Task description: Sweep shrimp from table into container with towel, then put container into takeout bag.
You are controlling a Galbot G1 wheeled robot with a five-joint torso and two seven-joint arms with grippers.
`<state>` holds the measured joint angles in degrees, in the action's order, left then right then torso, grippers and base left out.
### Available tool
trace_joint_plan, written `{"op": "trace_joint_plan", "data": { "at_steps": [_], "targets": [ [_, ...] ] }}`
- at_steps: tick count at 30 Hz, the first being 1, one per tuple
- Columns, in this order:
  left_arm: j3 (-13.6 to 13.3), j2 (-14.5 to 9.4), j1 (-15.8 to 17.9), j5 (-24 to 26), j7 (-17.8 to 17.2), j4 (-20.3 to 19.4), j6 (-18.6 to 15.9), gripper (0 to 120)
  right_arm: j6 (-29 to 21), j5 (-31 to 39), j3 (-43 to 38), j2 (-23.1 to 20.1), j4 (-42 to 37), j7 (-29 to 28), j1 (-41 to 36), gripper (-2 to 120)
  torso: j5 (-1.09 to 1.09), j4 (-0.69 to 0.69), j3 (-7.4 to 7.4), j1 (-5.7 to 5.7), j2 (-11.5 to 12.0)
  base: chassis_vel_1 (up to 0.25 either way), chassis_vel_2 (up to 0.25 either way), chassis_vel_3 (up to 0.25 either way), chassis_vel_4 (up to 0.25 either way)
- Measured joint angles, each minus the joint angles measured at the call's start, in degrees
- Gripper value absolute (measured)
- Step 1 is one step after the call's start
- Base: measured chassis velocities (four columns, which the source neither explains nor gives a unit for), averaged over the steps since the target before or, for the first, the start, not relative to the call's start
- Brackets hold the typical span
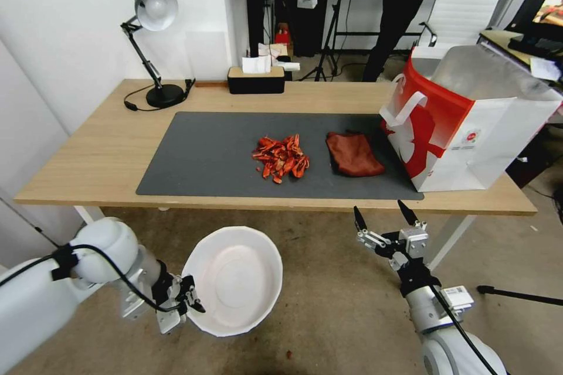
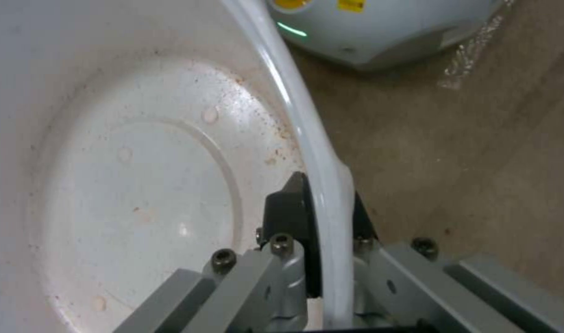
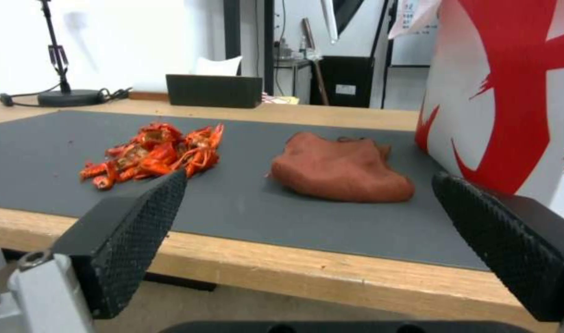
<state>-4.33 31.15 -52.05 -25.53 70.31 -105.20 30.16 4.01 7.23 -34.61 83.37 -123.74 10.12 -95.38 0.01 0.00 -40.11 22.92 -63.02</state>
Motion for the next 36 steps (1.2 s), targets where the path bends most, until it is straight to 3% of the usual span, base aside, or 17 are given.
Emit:
{"op": "trace_joint_plan", "data": {
  "at_steps": [1,2,4,5,8,16,27,30,36],
  "targets": [
    [-1.9,1.1,2.2,0.1,0.2,3.2,0.0,0,0.0,0.1,-0.2,0.0,-0.3,0.0,-0.1,100,0.0,0.0,0.0,0.0,0.0,0.0,0.0,0.0,0.0],
    [-1.9,1.1,2.2,0.1,0.2,3.2,0.0,0,0.0,0.1,-0.2,0.0,-0.3,0.0,-0.1,100,0.0,0.0,0.0,0.0,0.0,0.0,0.0,0.0,0.0],
    [-5.5,3.8,7.5,0.7,0.3,9.9,0.0,0,-0.1,0.6,-0.7,-0.1,-0.9,0.0,-0.4,100,0.01,-0.02,0.0,0.01,0.0,0.0,0.0,0.0,0.0],
    [-5.5,3.8,7.5,0.7,0.3,9.9,0.0,0,-0.1,0.6,-0.7,-0.1,-0.9,0.0,-0.4,100,0.01,-0.02,0.0,0.01,0.0,0.0,0.0,0.0,0.0],
    [-7.5,6.2,12.1,0.8,0.2,14.1,0.6,0,-0.6,4.1,-1.0,-0.5,-1.1,-0.1,-0.5,100,-0.02,-0.01,0.0,0.01,0.0,0.0,0.0,0.0,0.0],
    [-10.5,9.2,18.9,0.6,0.0,16.3,1.0,0,-2.0,8.6,-1.4,-2.2,-0.7,-0.8,0.7,100,-0.02,-0.01,0.0,0.01,0.0,0.0,0.0,0.0,0.0],
    [-13.5,9.3,19.9,1.1,0.0,15.2,0.6,0,-4.6,13.8,2.8,-5.9,0.8,-5.2,5.4,100,-0.01,0.0,0.0,0.0,0.0,0.0,0.0,0.0,0.0],
    [-13.7,9.8,19.7,-2.0,-0.2,14.6,1.5,0,-4.8,15.7,7.2,-9.5,4.0,-6.9,10.8,100,-0.02,0.0,0.0,0.0,0.0,0.0,0.0,0.0,0.0],
    [-14.4,10.1,20.1,-1.4,-0.2,15.3,1.1,0,-4.5,17.8,13.0,-13.8,10.1,-9.3,18.9,100,-0.01,0.0,0.0,0.01,0.0,0.0,0.0,0.0,0.0]
  ]
}}
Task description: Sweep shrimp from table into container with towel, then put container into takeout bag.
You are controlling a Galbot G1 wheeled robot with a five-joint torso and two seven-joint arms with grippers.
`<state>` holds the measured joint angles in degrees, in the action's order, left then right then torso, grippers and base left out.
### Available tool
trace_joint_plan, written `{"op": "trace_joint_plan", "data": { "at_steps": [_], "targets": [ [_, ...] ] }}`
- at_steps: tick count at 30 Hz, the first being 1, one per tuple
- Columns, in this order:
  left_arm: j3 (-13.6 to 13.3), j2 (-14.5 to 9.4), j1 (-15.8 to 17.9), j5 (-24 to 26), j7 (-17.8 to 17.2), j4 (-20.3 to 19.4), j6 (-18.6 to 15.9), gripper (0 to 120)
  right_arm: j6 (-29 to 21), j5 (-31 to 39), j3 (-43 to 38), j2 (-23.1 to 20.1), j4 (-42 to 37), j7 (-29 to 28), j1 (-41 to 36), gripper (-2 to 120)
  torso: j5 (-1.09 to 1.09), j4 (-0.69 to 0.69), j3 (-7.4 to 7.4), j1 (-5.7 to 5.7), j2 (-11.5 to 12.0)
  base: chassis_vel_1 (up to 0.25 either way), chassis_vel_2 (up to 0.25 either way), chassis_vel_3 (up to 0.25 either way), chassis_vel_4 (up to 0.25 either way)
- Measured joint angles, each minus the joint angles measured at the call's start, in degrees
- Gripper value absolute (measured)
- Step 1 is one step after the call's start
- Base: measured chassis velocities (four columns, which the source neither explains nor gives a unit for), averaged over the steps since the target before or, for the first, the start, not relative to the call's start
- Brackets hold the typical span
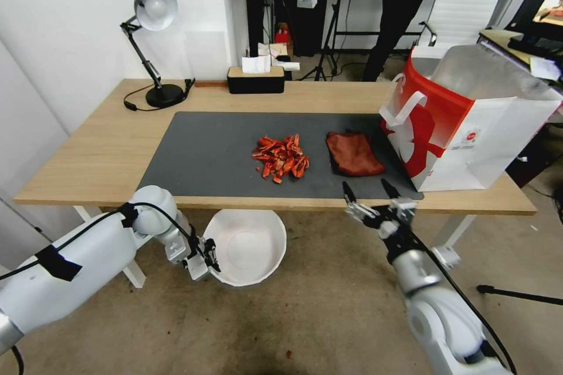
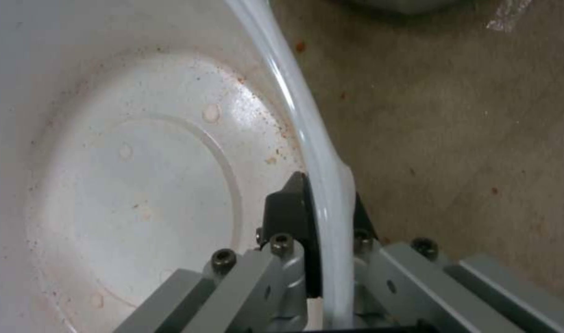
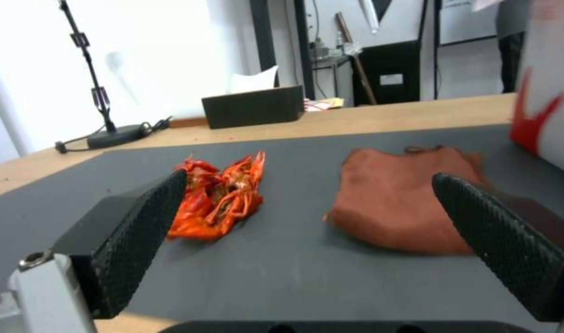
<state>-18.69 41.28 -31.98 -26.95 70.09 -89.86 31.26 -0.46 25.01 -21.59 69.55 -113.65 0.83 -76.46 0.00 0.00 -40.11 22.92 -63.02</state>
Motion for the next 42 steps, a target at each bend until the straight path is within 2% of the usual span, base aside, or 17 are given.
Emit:
{"op": "trace_joint_plan", "data": {
  "at_steps": [2,5,6,8,9,12,15,20,32,36,42],
  "targets": [
    [-0.1,0.0,0.0,0.2,0.0,0.2,-0.1,0,-0.1,0.3,1.5,-1.0,2.0,-0.9,2.8,100,0.0,0.0,0.0,0.0,0.0,0.0,0.0,0.0,0.0],
    [0.0,-0.3,-0.1,0.3,-0.1,0.5,-0.2,0,-2.3,1.1,5.4,-3.1,6.2,-5.6,10.8,100,0.0,0.0,0.0,0.0,0.0,0.0,0.0,0.0,0.0],
    [0.0,-0.3,-0.1,0.3,-0.1,0.5,-0.2,0,-2.3,1.1,5.4,-3.1,6.2,-5.6,10.8,100,0.0,0.0,0.0,0.0,0.0,0.0,0.0,0.0,0.0],
    [0.1,-0.3,-0.2,0.4,-0.2,0.6,-0.2,0,-5.5,2.1,7.6,-3.9,7.9,-10.5,15.6,100,0.01,0.01,0.0,0.0,0.0,0.0,0.0,0.0,0.0],
    [0.2,-0.3,-0.2,0.5,-0.2,0.6,-0.3,0,-8.4,2.6,8.9,-4.1,9.1,-15.0,18.7,100,0.01,0.02,-0.01,0.0,0.0,0.0,0.0,0.0,0.0],
    [0.3,-0.3,-0.2,0.5,-0.2,0.6,-0.3,0,-10.5,3.2,9.7,-4.2,10.0,-18.2,20.7,100,0.01,0.02,0.0,0.01,0.0,0.0,0.0,0.0,0.0],
    [0.5,-0.3,-0.6,0.6,-0.3,0.5,-0.4,0,-15.0,5.0,11.8,-4.2,12.6,-24.7,25.4,100,0.0,-0.01,-0.01,0.0,0.0,0.0,0.0,0.0,0.0],
    [0.8,-0.4,-1.8,0.6,-0.3,0.5,-0.4,0,-18.8,8.9,13.4,-3.9,15.5,-29.6,28.4,100,0.01,0.0,0.0,0.0,0.0,0.0,0.0,0.0,0.0],
    [1.0,-0.5,-2.2,0.6,-0.1,0.9,-0.4,0,-20.2,11.7,14.1,-2.9,19.1,-30.3,30.5,100,0.01,0.0,0.0,0.0,0.0,0.0,0.0,0.0,0.0],
    [0.8,-0.2,-2.3,0.6,0.0,1.2,-0.3,0,-20.8,11.2,14.2,-2.3,19.3,-30.2,29.9,91,0.01,0.0,0.0,0.0,0.0,0.0,0.0,0.0,0.0],
    [0.6,-0.3,-2.0,1.2,0.1,2.1,0.2,0,-21.4,10.9,14.2,-1.8,19.6,-29.9,29.5,86,0.01,0.0,0.01,-0.01,0.0,0.0,0.0,0.0,0.0]
  ]
}}
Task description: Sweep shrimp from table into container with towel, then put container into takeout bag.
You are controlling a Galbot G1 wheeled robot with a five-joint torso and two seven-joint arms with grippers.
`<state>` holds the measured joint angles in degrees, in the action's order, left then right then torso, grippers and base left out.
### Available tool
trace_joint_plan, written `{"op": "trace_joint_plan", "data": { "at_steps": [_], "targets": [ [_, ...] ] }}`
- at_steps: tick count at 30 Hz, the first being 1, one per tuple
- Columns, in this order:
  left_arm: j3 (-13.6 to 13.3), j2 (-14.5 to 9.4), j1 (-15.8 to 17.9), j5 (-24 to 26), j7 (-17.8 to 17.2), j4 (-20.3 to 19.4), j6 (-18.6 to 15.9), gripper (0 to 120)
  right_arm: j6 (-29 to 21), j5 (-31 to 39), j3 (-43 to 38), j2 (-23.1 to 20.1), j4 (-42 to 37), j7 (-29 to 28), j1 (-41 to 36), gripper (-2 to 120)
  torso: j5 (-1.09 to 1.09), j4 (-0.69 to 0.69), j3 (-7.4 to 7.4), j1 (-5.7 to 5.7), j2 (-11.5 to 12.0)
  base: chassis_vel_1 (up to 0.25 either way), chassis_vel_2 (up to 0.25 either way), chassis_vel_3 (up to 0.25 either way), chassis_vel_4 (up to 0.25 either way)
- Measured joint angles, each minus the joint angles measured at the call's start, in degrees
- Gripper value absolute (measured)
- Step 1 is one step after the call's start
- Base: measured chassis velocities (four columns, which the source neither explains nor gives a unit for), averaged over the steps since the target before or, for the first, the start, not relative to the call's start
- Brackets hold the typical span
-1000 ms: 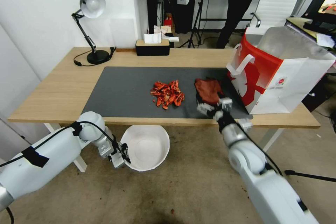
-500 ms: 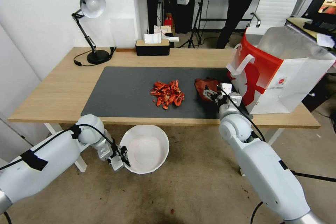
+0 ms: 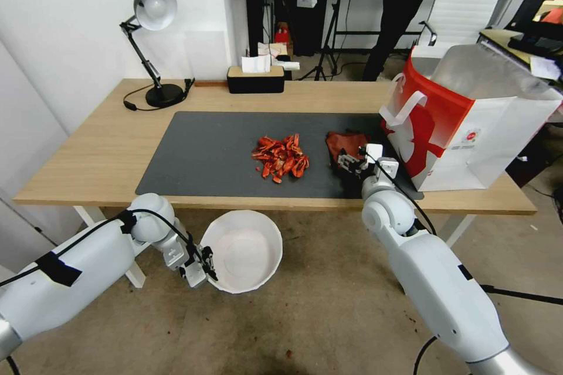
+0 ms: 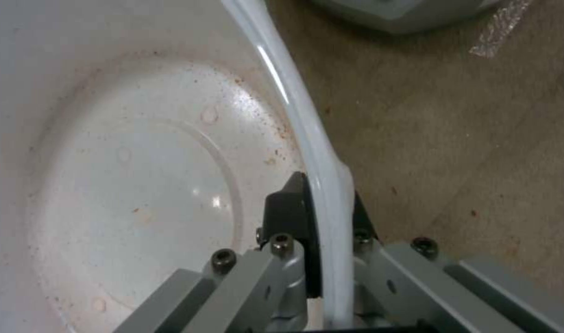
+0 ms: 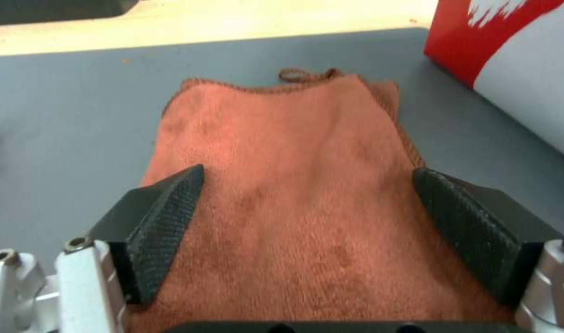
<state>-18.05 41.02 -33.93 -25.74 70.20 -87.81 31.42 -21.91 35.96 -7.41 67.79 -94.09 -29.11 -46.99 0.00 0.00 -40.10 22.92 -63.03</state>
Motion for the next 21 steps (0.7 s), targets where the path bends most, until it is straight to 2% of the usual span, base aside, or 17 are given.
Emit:
{"op": "trace_joint_plan", "data": {
  "at_steps": [1,10,11,13,14,18,19,21],
  "targets": [
    [0.0,0.0,0.0,0.0,0.0,0.0,0.0,0,0.0,0.0,0.0,0.0,0.0,0.0,0.0,86,0.0,0.0,0.0,0.0,0.0,0.0,0.0,0.0,0.0],
    [0.0,0.3,0.3,0.6,-0.2,0.6,0.6,0,-0.2,0.1,0.1,0.2,0.3,0.8,0.0,58,0.0,0.0,0.0,0.0,0.0,0.0,0.0,0.0,0.0],
    [0.0,0.3,0.3,0.6,-0.2,0.6,0.6,0,-0.2,0.1,0.1,0.2,0.3,0.8,0.0,58,0.0,0.0,0.0,0.0,0.0,0.0,0.0,0.0,0.0],
    [0.0,0.4,0.4,0.6,-0.2,0.8,0.7,0,-0.5,0.4,0.1,0.2,0.3,0.9,0.0,48,0.0,0.0,0.0,0.0,0.0,0.0,0.0,0.0,0.0],
    [0.0,0.4,0.4,0.6,-0.2,0.8,0.7,0,-0.5,0.4,0.1,0.2,0.3,0.9,0.0,48,0.0,0.0,0.0,0.0,0.0,0.0,0.0,0.0,0.0],
    [0.0,0.5,0.4,0.6,-0.4,1.3,1.0,0,-0.8,1.1,0.0,0.2,0.0,0.9,-0.2,28,0.0,0.0,0.0,0.0,0.0,0.0,0.0,0.0,0.0],
    [0.0,0.5,0.4,0.6,-0.4,1.3,1.0,0,-0.8,1.1,0.0,0.2,0.0,0.9,-0.2,28,0.0,0.0,0.0,0.0,0.0,0.0,0.0,0.0,0.0],
    [0.2,0.5,0.3,0.6,-0.4,1.4,1.1,0,-0.8,1.9,-0.1,0.2,-0.2,0.9,-0.5,20,0.0,0.0,0.0,0.0,0.0,0.0,0.0,0.0,0.0]
  ]
}}
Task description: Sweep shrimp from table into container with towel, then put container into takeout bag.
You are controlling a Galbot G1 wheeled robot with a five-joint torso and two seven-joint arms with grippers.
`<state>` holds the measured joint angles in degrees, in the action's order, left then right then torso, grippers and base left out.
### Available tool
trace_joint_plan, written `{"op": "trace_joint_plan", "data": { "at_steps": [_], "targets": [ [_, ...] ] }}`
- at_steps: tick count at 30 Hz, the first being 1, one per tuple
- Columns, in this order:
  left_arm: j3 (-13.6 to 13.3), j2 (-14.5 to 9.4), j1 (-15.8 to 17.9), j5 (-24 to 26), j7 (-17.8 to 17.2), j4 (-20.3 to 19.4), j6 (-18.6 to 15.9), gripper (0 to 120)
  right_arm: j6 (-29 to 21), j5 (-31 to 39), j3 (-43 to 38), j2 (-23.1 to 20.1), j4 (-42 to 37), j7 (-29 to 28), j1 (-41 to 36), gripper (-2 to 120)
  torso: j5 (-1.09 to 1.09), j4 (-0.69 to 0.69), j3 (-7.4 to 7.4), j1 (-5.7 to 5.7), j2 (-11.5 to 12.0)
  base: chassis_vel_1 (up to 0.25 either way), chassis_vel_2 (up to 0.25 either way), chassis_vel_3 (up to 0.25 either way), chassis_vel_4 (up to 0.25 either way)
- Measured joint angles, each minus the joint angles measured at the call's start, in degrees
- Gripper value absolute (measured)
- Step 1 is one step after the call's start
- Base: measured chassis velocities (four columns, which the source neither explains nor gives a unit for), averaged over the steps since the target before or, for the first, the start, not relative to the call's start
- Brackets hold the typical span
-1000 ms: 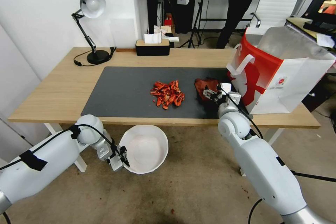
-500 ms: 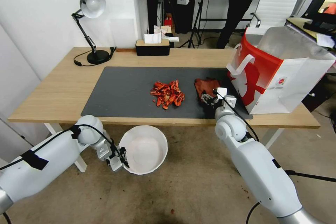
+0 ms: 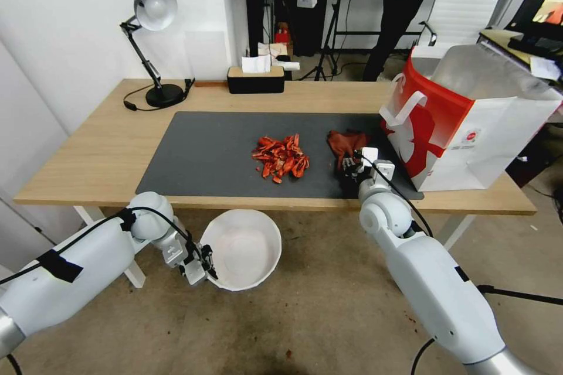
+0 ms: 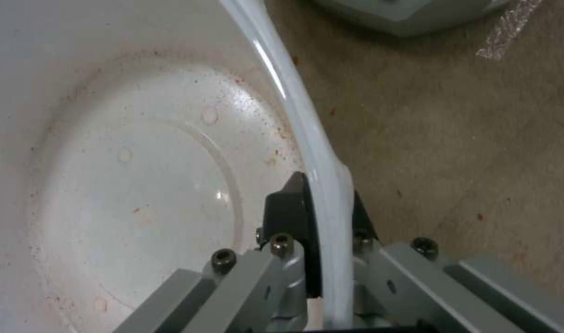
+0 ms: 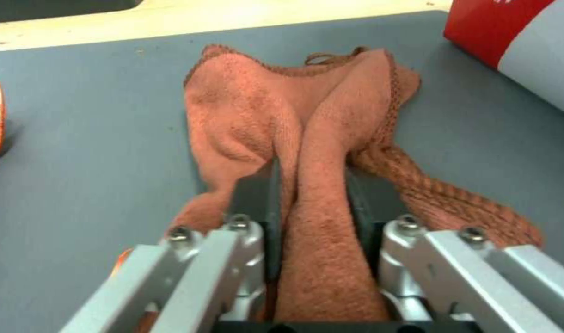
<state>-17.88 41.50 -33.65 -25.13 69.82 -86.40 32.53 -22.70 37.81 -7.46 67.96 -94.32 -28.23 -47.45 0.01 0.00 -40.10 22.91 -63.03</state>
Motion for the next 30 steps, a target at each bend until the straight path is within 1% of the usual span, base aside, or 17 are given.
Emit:
{"op": "trace_joint_plan", "data": {
  "at_steps": [1,3,7,9,10,13,14,15,16,17,19,20,22,24,25,26,30],
  "targets": [
    [0.0,0.0,0.0,0.0,0.0,0.0,0.0,0,0.0,0.0,0.0,0.0,0.0,0.0,0.0,20,0.0,0.0,0.0,0.0,0.0,0.0,0.0,0.0,0.0],
    [0.1,-0.1,-0.1,0.0,0.0,0.0,0.0,0,0.1,0.7,-0.1,0.0,-0.1,-0.1,-0.1,9,0.0,0.0,0.0,0.0,0.0,0.0,0.0,0.0,0.0],
    [0.3,-0.3,-0.1,0.1,0.0,-0.1,0.0,0,0.9,1.7,-0.3,-0.2,-0.1,0.8,-0.1,7,-0.01,-0.02,0.0,0.0,0.0,0.0,0.0,0.0,0.0],
    [0.3,-0.3,-0.4,1.1,-0.1,-0.1,-0.3,0,2.9,2.0,-0.2,-0.4,0.1,3.9,0.0,7,-0.02,-0.02,-0.01,0.01,0.0,0.0,0.0,0.0,0.0],
    [0.3,-0.3,-0.4,1.1,-0.1,-0.1,-0.3,0,2.9,2.0,-0.2,-0.4,0.1,3.9,0.0,7,-0.02,-0.02,-0.01,0.01,0.0,0.0,0.0,0.0,0.0],
    [0.4,-0.3,-1.1,1.1,-0.4,-0.1,-0.4,0,6.7,0.8,0.9,-0.5,0.8,9.1,1.0,7,-0.01,0.01,-0.01,0.01,0.0,0.0,0.0,0.0,0.0],
    [0.4,-0.3,-1.1,1.1,-0.4,-0.1,-0.4,0,6.7,0.8,0.9,-0.5,0.8,9.1,1.0,7,-0.01,0.01,-0.01,0.01,0.0,0.0,0.0,0.0,0.0],
    [0.5,-0.3,-1.3,1.0,-0.9,-0.2,-0.3,0,8.1,-0.4,1.5,-0.5,1.6,11.5,2.2,7,-0.01,0.01,-0.01,0.0,0.0,0.0,0.0,0.0,0.0],
    [0.5,-0.3,-1.3,1.0,-0.9,-0.2,-0.3,0,8.1,-0.4,1.5,-0.5,1.6,11.5,2.2,7,-0.01,0.01,-0.01,0.0,0.0,0.0,0.0,0.0,0.0],
    [0.5,-0.3,-1.1,0.7,-1.2,-0.4,-0.1,0,9.5,-1.2,2.7,-1.1,3.2,14.9,4.8,7,-0.01,0.01,-0.01,0.0,0.0,0.0,0.0,0.0,0.0],
    [0.3,-0.2,-0.5,0.6,-1.8,-0.1,0.2,0,10.6,-1.3,5.0,-2.3,6.2,19.1,8.4,7,-0.01,0.0,-0.01,0.0,0.0,0.0,0.0,0.0,0.0],
    [0.3,-0.2,-0.5,0.6,-1.8,-0.1,0.2,0,10.6,-1.3,5.0,-2.3,6.2,19.1,8.4,7,-0.01,0.0,-0.01,0.0,0.0,0.0,0.0,0.0,0.0],
    [0.2,0.0,-0.2,0.4,-2.2,0.2,0.4,0,11.8,-1.3,6.8,-3.1,8.5,21.8,10.3,7,0.0,0.0,-0.01,0.01,0.0,0.0,0.0,0.0,0.0],
    [-0.5,0.3,0.4,0.2,-2.7,0.9,0.6,0,13.9,-2.1,9.7,-3.7,13.1,26.4,13.6,7,-0.01,0.01,-0.01,0.01,0.0,0.0,0.0,0.0,0.0],
    [-0.5,0.3,0.4,0.2,-2.7,0.9,0.6,0,13.9,-2.1,9.7,-3.7,13.1,26.4,13.6,7,-0.01,0.01,-0.01,0.01,0.0,0.0,0.0,0.0,0.0],
    [-1.0,0.5,0.9,0.2,-3.0,1.1,0.7,0,14.8,-3.1,10.5,-3.7,15.2,28.6,14.7,7,-0.01,0.01,-0.01,0.01,0.0,0.0,0.0,0.0,0.0],
    [-2.2,1.2,2.0,0.0,-3.2,1.6,0.7,0,15.5,-4.4,11.2,-3.5,17.4,30.9,16.1,7,-0.01,0.01,-0.01,0.01,0.0,0.0,0.0,0.0,0.0]
  ]
}}
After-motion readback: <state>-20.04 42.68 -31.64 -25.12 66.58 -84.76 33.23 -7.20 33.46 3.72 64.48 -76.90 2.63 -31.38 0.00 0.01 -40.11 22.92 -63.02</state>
